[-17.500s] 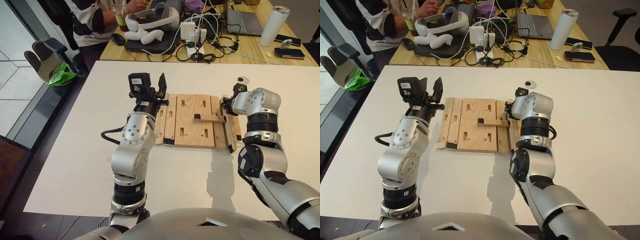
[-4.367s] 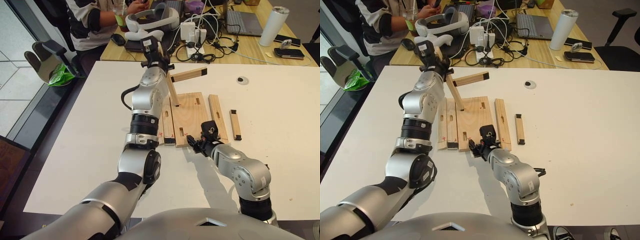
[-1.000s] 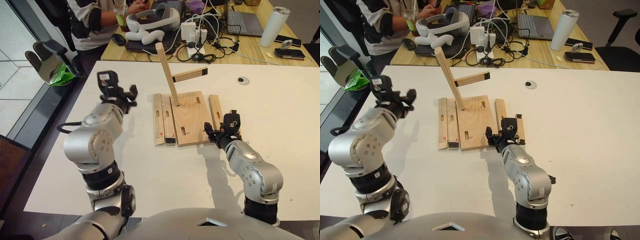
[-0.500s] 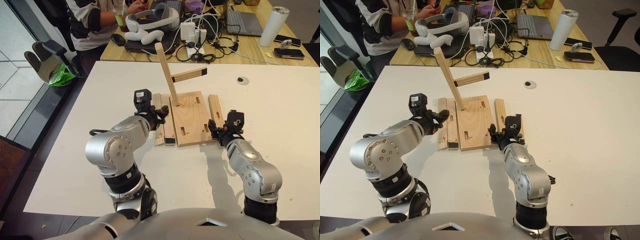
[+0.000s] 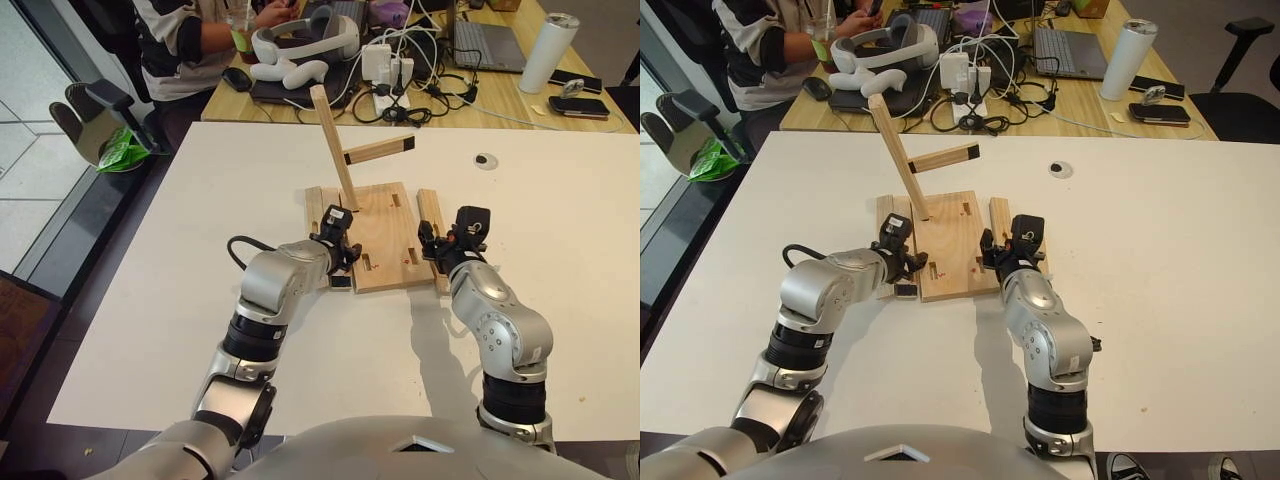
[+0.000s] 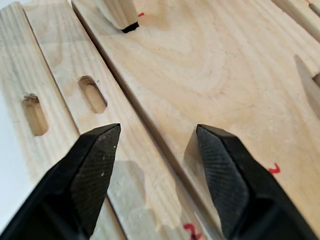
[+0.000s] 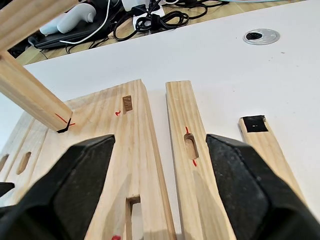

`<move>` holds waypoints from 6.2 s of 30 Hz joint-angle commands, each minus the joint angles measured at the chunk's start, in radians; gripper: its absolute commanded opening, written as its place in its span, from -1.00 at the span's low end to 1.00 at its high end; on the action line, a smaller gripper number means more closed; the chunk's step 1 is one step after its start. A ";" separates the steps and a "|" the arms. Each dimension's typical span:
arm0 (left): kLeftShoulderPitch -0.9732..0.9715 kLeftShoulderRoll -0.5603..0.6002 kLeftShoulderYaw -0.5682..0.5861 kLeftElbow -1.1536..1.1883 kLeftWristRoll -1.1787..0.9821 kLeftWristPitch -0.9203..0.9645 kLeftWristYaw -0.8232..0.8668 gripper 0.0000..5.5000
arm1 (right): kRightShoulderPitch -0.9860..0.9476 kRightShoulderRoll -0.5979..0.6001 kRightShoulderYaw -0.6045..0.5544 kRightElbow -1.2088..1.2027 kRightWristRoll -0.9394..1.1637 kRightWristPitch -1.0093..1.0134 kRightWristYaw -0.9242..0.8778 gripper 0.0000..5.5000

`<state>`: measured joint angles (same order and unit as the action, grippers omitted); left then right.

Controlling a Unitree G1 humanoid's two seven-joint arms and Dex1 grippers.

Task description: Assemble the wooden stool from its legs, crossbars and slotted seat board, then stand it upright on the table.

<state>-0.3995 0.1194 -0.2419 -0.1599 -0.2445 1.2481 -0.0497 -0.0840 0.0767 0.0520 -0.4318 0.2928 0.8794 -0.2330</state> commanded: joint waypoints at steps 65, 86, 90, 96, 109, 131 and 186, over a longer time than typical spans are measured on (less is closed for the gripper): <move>0.203 0.074 0.082 -0.064 0.157 -0.082 -0.056 -0.26 | -0.116 0.075 -0.004 0.136 0.034 -0.102 -0.038 0.24; -0.161 0.164 0.309 -0.106 0.363 -0.604 0.157 -0.26 | -0.154 0.017 -0.056 0.104 0.091 -0.159 0.054 0.24; -0.193 0.193 0.281 -0.134 0.384 -0.779 0.117 -0.26 | -0.264 -0.067 -0.177 0.126 0.210 -0.158 0.195 0.24; -0.107 0.184 0.093 -0.221 0.387 -0.915 -0.037 -0.26 | -0.467 -0.202 -0.465 0.112 0.835 -0.088 0.498 0.24; -0.011 0.190 -0.029 -0.279 0.433 -1.024 -0.189 -0.26 | -0.610 -0.447 -0.486 0.313 0.998 -0.099 0.672 0.24; 0.007 0.150 -0.038 -0.242 0.481 -1.075 -0.233 -0.26 | -0.726 -0.380 -0.431 0.449 0.924 -0.152 0.681 -0.49; 0.120 0.243 -0.173 -0.253 0.517 -0.939 -0.477 0.06 | -0.636 -0.300 -0.545 1.052 0.433 -0.453 0.592 -0.64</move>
<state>-0.2808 0.3560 -0.4096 -0.4158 0.2645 0.3191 -0.5158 -0.7074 -0.2305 -0.4936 0.6072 0.7286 0.4350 0.3457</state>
